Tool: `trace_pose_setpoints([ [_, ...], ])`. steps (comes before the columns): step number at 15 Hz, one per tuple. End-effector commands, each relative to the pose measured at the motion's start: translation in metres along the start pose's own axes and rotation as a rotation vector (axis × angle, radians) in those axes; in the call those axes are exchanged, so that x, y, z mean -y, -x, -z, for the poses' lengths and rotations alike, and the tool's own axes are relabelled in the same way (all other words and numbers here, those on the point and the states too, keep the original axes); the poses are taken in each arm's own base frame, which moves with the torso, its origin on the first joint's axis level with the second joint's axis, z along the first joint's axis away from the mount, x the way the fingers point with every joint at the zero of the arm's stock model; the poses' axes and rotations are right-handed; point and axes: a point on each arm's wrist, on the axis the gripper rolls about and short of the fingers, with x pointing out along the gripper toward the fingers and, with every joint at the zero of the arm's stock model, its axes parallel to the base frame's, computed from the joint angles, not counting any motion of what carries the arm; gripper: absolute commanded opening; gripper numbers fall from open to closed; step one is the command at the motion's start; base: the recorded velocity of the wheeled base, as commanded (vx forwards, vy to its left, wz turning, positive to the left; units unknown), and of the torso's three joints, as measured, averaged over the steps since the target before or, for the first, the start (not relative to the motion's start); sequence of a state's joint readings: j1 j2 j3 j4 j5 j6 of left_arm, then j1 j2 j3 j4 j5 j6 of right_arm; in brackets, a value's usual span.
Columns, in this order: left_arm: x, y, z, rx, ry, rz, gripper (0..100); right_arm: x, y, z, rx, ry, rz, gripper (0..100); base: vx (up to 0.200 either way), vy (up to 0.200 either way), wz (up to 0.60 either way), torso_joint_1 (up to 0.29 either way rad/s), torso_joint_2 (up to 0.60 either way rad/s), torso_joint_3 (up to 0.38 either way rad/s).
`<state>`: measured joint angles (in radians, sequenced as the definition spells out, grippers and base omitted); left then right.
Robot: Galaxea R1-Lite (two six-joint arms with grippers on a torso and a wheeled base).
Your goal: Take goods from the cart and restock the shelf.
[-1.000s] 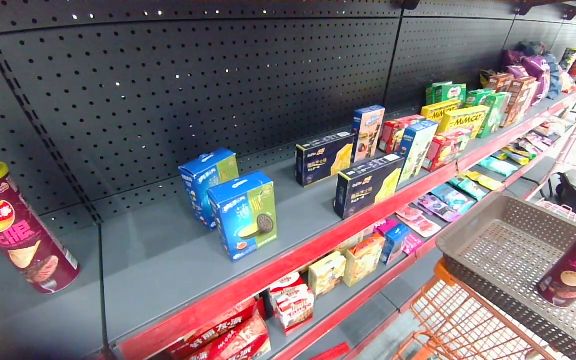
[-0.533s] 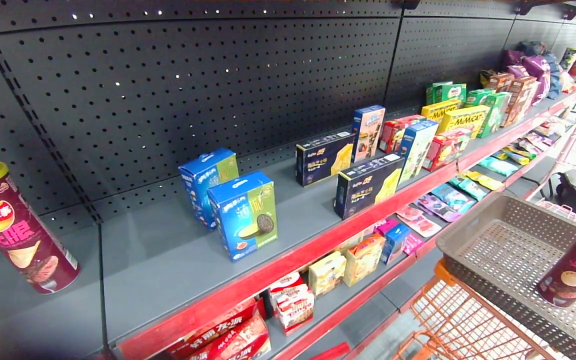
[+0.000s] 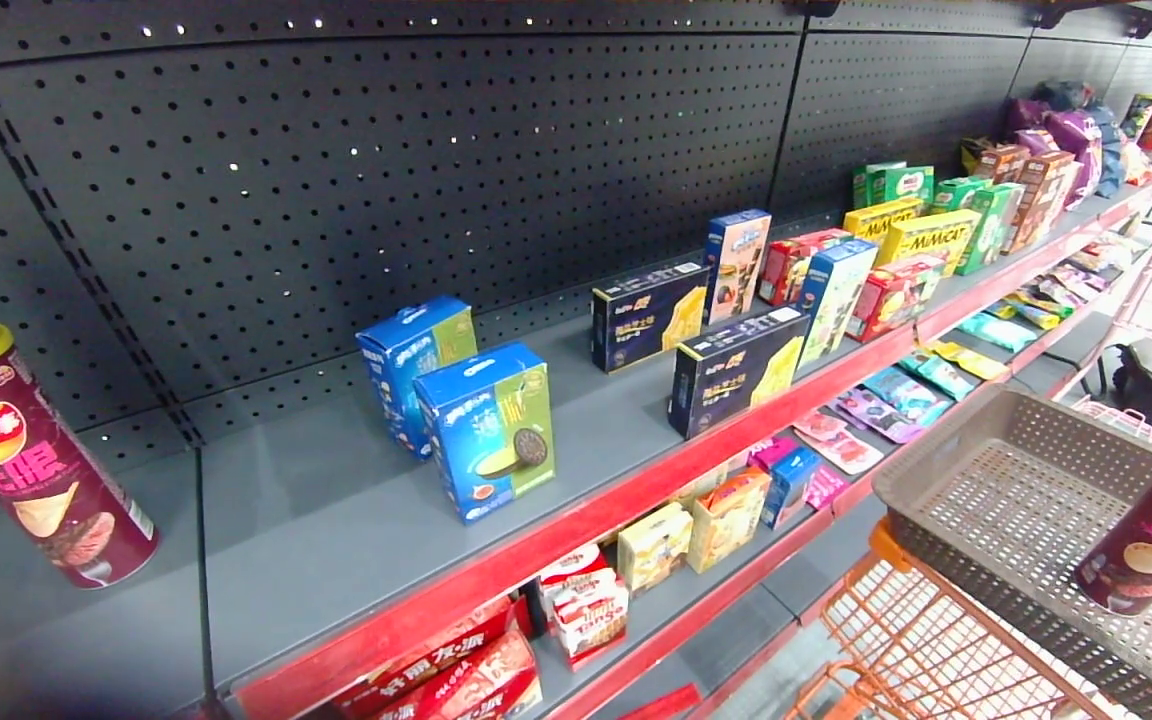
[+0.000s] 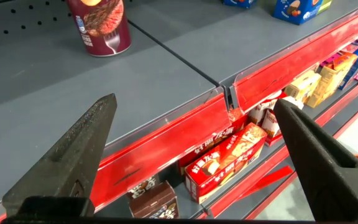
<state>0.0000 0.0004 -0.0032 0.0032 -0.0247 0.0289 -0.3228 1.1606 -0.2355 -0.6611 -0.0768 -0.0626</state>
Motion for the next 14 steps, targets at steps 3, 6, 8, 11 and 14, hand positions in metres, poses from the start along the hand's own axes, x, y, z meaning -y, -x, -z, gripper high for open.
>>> trace_pose_setpoints([
  [3,0.000,0.000,0.000,-0.001,0.000,0.000,100,0.011,-0.019,0.011,-0.072,0.006,0.073,100,0.000,0.000,0.00,0.000,0.00,0.000],
  [6,0.000,0.000,0.000,-0.001,0.000,0.000,100,0.026,-0.027,0.013,-0.071,-0.019,0.148,100,0.000,0.000,0.00,0.000,0.00,0.000],
  [8,0.000,0.000,0.000,-0.001,0.000,0.000,100,0.027,-0.033,0.016,-0.097,-0.023,0.128,100,0.000,0.000,0.00,0.000,0.00,0.000],
  [11,0.000,0.000,0.000,-0.001,0.000,0.000,100,0.028,-0.048,0.016,-0.091,-0.023,0.118,100,0.000,0.000,0.00,0.000,0.00,0.000],
  [14,0.000,0.000,0.000,0.000,0.000,-0.002,100,0.032,-0.059,0.013,-0.067,-0.022,0.095,100,0.000,0.000,0.00,0.000,0.00,0.000],
])
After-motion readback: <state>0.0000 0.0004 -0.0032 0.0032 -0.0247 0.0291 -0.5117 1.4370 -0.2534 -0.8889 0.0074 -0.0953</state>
